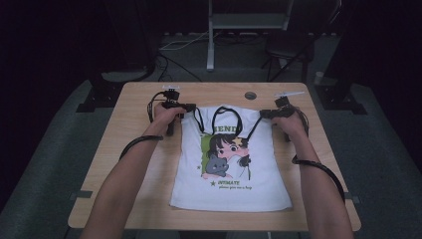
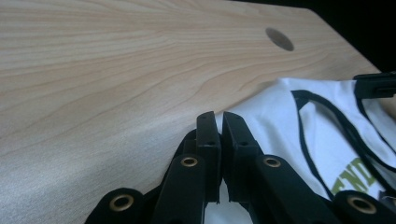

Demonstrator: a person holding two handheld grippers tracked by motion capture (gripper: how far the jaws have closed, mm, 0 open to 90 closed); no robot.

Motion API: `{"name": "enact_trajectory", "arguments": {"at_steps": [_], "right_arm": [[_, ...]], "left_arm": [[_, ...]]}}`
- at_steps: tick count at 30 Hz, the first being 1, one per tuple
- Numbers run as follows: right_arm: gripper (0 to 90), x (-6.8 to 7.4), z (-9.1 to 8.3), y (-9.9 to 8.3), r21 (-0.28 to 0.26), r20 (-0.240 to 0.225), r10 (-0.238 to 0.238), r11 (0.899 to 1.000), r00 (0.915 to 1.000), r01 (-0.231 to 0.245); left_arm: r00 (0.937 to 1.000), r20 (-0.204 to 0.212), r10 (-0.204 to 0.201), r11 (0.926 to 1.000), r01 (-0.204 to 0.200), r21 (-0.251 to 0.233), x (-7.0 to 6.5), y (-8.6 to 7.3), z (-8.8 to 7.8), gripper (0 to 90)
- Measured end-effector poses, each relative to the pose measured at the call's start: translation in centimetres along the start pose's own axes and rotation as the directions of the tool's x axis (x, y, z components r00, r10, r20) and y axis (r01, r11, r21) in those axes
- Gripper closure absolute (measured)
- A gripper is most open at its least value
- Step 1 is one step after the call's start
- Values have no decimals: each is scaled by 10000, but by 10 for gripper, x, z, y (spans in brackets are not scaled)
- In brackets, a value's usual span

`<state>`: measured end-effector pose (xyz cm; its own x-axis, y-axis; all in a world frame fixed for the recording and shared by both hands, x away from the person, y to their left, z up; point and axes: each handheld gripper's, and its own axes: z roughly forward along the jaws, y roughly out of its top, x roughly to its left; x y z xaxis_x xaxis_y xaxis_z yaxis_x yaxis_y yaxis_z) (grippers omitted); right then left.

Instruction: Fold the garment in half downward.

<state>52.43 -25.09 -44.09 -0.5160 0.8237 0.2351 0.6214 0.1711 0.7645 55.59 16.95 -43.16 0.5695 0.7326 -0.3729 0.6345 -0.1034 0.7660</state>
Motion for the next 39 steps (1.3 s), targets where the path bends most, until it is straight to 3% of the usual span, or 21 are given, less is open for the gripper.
{"name": "enact_trajectory", "arguments": {"at_steps": [9,16,32,39], "right_arm": [[815,-3,-8,-4,-485,-586,348,9981,9977,-376],[815,-5,-17,-10,-863,-1238,505,9944,9910,-615],[816,1,-33,-8,-1210,-2126,328,9909,9766,-596],[819,2,-41,-9,-1413,-2572,-66,9895,9663,-308]], "left_arm": [[9993,316,210,9993,-200,-314,-2,2,-17,868],[9980,583,252,9980,-217,-591,-6,5,-28,867],[9936,989,537,9952,-451,-872,-13,5,-45,868],[9902,1186,732,9937,-622,-936,-16,3,-54,868]]}}
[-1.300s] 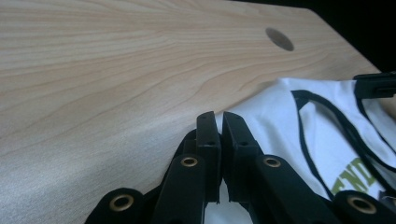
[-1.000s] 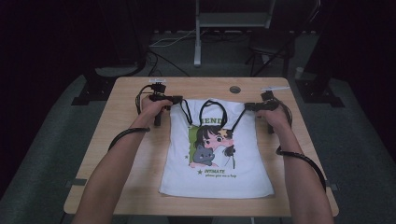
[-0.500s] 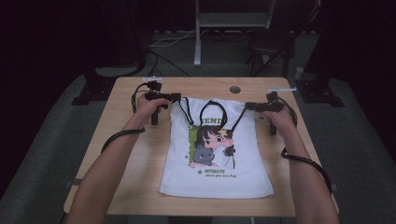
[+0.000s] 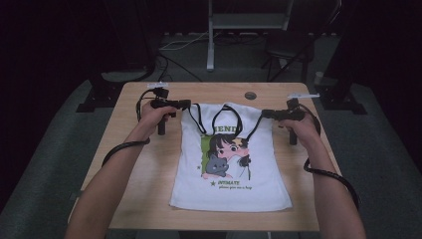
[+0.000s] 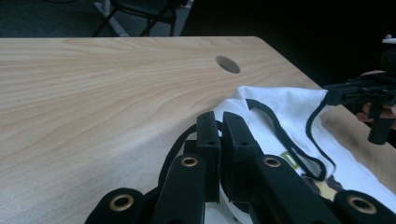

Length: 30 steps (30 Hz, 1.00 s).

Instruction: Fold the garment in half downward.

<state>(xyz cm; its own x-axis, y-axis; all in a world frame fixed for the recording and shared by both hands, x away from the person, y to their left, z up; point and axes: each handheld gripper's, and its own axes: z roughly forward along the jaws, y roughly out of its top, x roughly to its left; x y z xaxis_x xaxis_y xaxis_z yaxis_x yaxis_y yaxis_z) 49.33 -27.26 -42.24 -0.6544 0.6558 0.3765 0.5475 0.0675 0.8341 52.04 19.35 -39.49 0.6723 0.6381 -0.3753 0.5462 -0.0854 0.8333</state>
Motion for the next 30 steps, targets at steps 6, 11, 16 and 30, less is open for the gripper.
{"name": "enact_trajectory", "arguments": {"at_steps": [6,11,16,30], "right_arm": [[819,9,-11,2,-137,-355,-329,9994,9988,325],[819,21,-21,1,-102,-689,-832,9965,9942,827],[818,27,-32,-2,-186,-990,-1239,9923,9873,1227],[800,45,-63,-23,-172,-2627,-3242,9433,9088,3315]], "left_arm": [[9991,291,310,9995,-309,-42,-11,-1,-7,868],[9972,467,588,9982,-591,51,-20,-5,-15,868],[9941,678,847,9964,-846,-43,-28,-9,-28,868],[9696,1619,1837,9774,-1977,747,-62,-32,-53,862]]}}
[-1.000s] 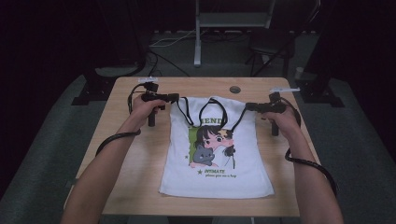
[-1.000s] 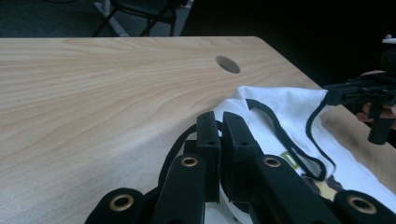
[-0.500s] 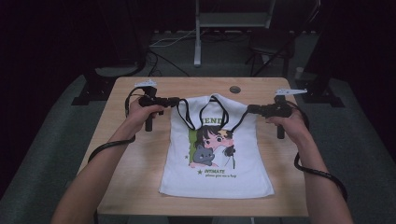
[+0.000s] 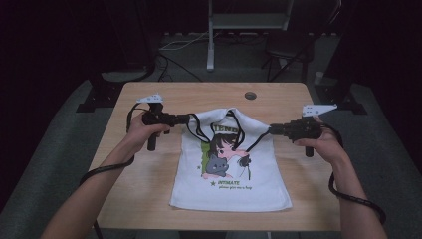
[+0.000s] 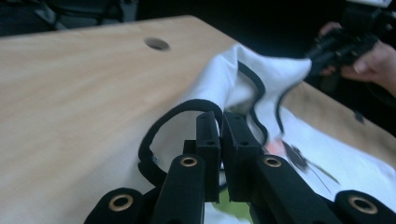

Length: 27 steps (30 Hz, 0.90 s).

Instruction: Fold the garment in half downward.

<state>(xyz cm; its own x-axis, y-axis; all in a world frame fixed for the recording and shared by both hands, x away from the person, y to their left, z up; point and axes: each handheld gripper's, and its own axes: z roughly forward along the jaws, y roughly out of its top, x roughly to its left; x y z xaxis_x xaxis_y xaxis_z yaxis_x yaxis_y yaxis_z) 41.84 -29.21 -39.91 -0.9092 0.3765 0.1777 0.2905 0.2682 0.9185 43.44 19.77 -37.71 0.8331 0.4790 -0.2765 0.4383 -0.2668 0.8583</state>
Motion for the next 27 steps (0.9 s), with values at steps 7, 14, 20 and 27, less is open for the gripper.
{"name": "enact_trajectory", "arguments": {"at_steps": [7,14,20,27], "right_arm": [[647,3,-9,-6,560,496,-156,9983,9986,129],[485,12,-1,5,977,1310,-660,9938,9892,534],[442,29,33,-8,2741,1771,-1842,9527,9668,1313],[518,39,53,-15,3704,1640,-2937,9031,9417,2172]], "left_arm": [[9982,-585,162,9993,-141,359,-10,-2,-12,582],[9895,-1282,674,9940,-554,948,-12,-6,-3,413],[9493,-1743,2617,9465,-2171,2386,-22,-16,14,382],[9167,-1484,3711,8976,-3131,3104,-26,-27,27,398]]}}
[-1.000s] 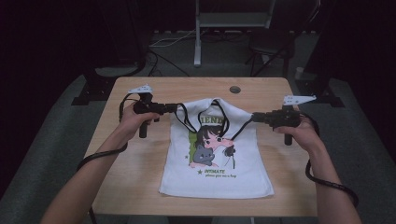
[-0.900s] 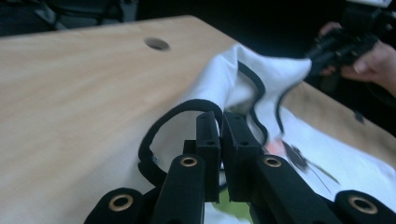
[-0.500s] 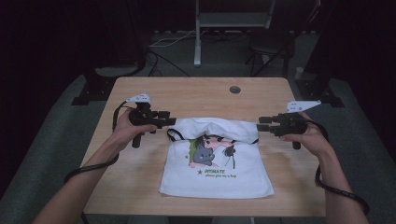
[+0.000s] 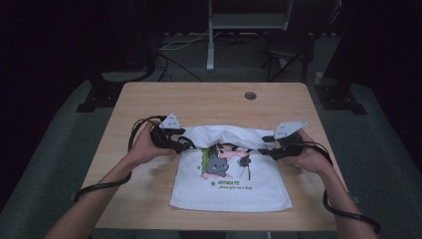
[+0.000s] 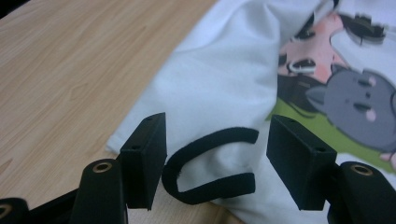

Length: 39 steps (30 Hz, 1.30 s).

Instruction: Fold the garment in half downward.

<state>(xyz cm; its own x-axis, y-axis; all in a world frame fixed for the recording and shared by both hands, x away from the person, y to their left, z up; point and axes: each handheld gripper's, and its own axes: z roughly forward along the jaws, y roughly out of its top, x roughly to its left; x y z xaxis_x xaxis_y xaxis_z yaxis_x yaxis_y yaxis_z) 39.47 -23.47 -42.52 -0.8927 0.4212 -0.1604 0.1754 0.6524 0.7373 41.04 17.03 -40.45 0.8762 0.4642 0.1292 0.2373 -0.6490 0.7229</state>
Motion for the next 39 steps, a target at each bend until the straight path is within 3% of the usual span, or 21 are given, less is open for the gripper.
{"name": "enact_trajectory", "arguments": {"at_steps": [3,6,9,10,11,17,20,26,27,30,33,36,39], "right_arm": [[606,1,7,2,499,223,-188,9986,9996,177],[748,0,11,2,617,223,92,9980,9997,-106],[832,-1,10,1,583,317,261,9979,9992,-279],[832,-1,10,1,583,317,261,9979,9992,-279],[850,-2,7,2,499,400,531,9972,9978,-550],[858,-3,-10,6,-327,254,1024,9943,9944,-1015],[858,-3,-20,8,-527,333,961,9941,9948,-943],[855,1,-32,9,-487,353,840,9954,9958,-823],[853,2,-33,9,-438,362,783,9961,9963,-767],[773,4,-32,8,-122,544,509,9987,9972,-503],[668,6,-27,4,150,796,251,9995,9965,-264],[612,7,-24,2,287,883,-174,9995,9959,149],[582,8,-19,-3,512,1044,-455,9979,9935,403]], "left_arm": [[9985,-4,543,9981,-542,290,-1,-1,6,495],[9977,30,672,9967,-673,451,-2,-2,11,648],[9983,170,551,9975,-558,443,-1,-2,14,782],[9982,245,541,9976,-550,416,-1,-1,14,782],[9982,294,526,9983,-534,239,-1,2,12,832],[9973,727,60,9984,-18,-566,-1,8,-2,869],[9964,843,-100,9963,172,-842,0,10,-10,872],[9960,882,114,9973,-50,-728,-4,9,-17,862],[9952,938,292,9979,-236,-604,-6,8,-17,813],[9960,500,744,9972,-745,-2,-8,3,-12,605],[9935,253,1108,9933,-1116,306,-10,-2,-7,487],[9919,321,1226,9920,-1234,264,-12,-4,-5,485],[9849,268,1711,9831,-1724,612,-14,-2,0,519]]}}
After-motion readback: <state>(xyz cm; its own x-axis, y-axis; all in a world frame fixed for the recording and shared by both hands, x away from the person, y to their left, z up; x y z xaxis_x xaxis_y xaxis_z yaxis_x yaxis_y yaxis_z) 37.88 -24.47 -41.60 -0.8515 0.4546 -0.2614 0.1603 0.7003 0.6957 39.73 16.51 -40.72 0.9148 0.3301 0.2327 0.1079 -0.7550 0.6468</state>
